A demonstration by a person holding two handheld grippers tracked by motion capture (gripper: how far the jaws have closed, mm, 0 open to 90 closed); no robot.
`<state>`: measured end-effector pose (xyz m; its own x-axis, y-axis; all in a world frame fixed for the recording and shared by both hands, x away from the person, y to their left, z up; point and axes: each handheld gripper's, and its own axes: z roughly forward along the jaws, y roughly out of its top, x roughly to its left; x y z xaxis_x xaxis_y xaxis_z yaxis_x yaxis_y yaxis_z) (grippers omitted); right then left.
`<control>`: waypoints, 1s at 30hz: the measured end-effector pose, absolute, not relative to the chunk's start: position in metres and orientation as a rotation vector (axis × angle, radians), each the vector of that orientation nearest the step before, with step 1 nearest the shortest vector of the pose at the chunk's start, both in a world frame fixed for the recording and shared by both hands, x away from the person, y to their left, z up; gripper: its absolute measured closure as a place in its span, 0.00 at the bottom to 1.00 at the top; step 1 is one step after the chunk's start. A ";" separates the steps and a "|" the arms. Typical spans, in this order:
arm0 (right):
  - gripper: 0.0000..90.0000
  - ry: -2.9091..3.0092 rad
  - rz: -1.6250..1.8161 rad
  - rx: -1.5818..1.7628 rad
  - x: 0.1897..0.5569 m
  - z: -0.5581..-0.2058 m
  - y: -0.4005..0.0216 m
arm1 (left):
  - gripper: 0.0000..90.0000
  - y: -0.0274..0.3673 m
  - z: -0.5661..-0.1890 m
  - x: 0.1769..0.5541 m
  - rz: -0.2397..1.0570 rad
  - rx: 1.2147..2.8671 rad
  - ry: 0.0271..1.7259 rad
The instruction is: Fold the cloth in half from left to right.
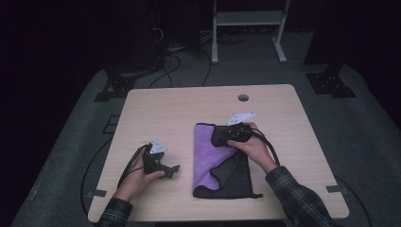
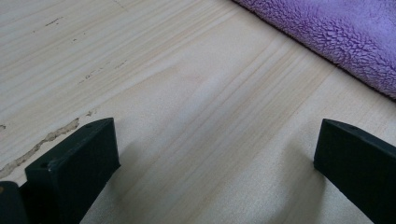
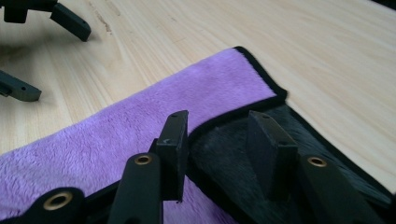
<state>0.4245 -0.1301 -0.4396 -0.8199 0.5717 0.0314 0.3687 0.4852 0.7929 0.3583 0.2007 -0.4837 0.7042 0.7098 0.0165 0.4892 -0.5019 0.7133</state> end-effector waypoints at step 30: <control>0.95 2.391 1.248 0.827 0.427 -0.438 -0.130 | 0.00 0.201 -0.484 0.358 0.403 2.204 0.909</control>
<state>0.4273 -0.1296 -0.4380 -0.7817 0.6235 -0.0143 0.3448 0.4511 0.8232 0.3583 0.2007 -0.4837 0.7042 0.7098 0.0167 0.4889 -0.5019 0.7135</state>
